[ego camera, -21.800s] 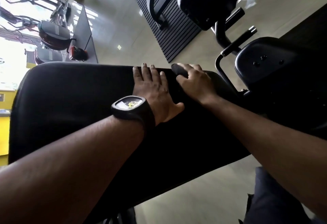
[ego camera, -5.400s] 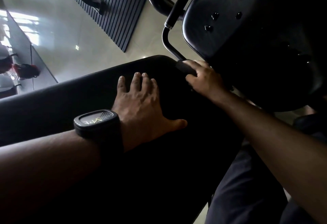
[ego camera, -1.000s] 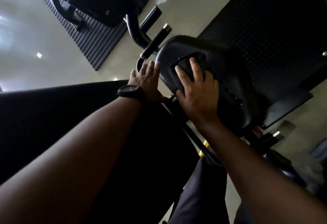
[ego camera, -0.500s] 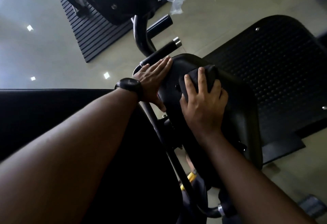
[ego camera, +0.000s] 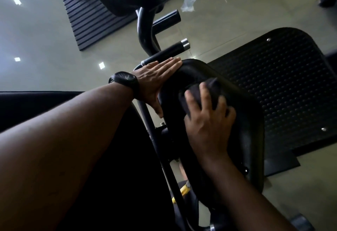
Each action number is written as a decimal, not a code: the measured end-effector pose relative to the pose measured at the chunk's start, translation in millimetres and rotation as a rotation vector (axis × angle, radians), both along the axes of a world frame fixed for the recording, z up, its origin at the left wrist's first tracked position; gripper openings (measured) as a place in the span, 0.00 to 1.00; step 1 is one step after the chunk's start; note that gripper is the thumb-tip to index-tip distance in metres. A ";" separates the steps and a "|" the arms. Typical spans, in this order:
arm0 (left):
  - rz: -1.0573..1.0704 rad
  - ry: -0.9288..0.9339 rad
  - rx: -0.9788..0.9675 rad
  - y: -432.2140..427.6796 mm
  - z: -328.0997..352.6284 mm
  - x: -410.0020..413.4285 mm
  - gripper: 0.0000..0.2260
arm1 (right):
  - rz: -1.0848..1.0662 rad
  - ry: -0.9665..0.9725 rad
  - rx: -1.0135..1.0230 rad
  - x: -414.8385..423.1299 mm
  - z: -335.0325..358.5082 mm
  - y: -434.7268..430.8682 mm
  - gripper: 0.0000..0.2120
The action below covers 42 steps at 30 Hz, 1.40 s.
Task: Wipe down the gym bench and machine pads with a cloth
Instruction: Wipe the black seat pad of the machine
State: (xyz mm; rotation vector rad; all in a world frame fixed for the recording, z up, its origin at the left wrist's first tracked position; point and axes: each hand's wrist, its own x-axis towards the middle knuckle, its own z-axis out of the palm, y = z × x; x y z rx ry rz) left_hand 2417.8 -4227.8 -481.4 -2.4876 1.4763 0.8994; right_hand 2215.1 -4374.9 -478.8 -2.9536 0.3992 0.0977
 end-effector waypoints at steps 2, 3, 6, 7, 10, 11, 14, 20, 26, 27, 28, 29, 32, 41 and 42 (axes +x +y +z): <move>-0.001 0.000 0.005 0.5 -0.4 1.4 0.74 | -0.159 0.003 0.015 36.3 2.9 -5.1 0.28; -0.001 -0.003 0.002 0.9 -1.3 2.1 0.74 | -0.199 -0.002 0.022 54.1 2.5 -4.0 0.28; -0.009 -0.011 -0.042 2.2 -5.3 7.0 0.74 | -0.155 -0.040 0.022 76.6 -2.5 16.0 0.25; -0.014 -0.007 -0.058 1.8 -6.7 8.6 0.74 | -0.109 -0.048 0.005 70.8 -4.8 24.6 0.24; -0.025 0.013 -0.083 2.1 -9.5 12.3 0.74 | 0.124 -0.068 -0.014 32.2 -10.4 37.5 0.24; -0.031 0.013 -0.092 2.4 -9.8 12.8 0.73 | 0.206 -0.070 -0.009 18.5 -10.8 36.0 0.24; -0.060 0.001 -0.107 0.9 -11.8 13.9 0.73 | 0.297 -0.049 -0.015 -13.1 -6.5 17.8 0.23; -0.035 0.018 -0.060 1.7 -11.7 13.3 0.75 | -0.196 0.018 0.012 51.5 4.9 0.0 0.26; -0.027 0.027 -0.168 3.4 -12.7 12.4 0.72 | 0.109 -0.020 -0.035 39.2 -8.7 48.3 0.25; -0.029 0.016 -0.182 3.9 -13.7 12.4 0.70 | 0.201 -0.044 -0.031 24.1 -10.9 49.0 0.23; -0.029 0.007 -0.178 3.8 -14.3 12.7 0.69 | 0.281 -0.070 -0.019 9.0 -11.5 47.5 0.21; -0.026 0.006 -0.167 3.5 -14.4 12.4 0.69 | 0.335 -0.084 -0.002 -5.2 -11.0 44.2 0.21; -0.028 0.020 -0.158 1.8 -13.8 12.4 0.71 | 0.343 -0.044 -0.010 -3.9 -8.0 26.6 0.21; -0.050 0.005 -0.135 3.6 -17.6 16.1 0.73 | -0.028 -0.009 -0.057 38.3 0.2 -18.3 0.29; -0.047 0.004 -0.135 3.7 -16.0 15.4 0.73 | -0.106 -0.017 -0.063 23.7 1.9 -8.7 0.28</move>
